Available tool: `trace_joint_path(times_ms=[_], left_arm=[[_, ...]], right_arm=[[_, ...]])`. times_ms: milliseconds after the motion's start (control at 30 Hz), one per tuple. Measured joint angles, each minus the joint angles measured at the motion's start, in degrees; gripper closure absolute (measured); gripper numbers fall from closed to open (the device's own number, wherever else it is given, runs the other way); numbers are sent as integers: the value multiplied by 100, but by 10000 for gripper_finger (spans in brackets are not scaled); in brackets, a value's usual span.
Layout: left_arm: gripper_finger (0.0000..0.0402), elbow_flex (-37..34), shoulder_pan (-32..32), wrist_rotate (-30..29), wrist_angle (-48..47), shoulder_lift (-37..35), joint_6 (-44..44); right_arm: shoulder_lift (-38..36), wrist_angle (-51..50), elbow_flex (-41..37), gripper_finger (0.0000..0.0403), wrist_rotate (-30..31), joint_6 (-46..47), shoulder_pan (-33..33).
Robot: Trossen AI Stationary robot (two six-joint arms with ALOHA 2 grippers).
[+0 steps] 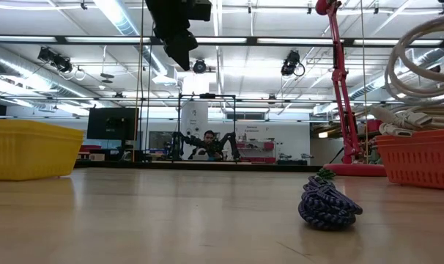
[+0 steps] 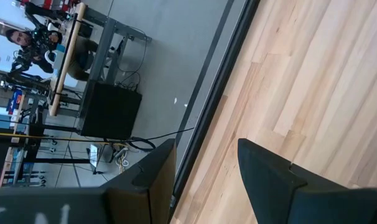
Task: Pick & Place USB Port
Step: Put the brown HDMI cable into the orange bin
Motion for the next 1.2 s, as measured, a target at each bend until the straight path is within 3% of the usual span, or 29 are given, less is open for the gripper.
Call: trace_joint_path(times_ms=[567,1200], left_arm=[[225,0,66,-2,4,0,-81],[225,-1,156,247,13,0,-133]], right_arm=[[-35,759,-1086,394,-1185,-216,0],[-168,560,-1082,394,-1017,-230,0]])
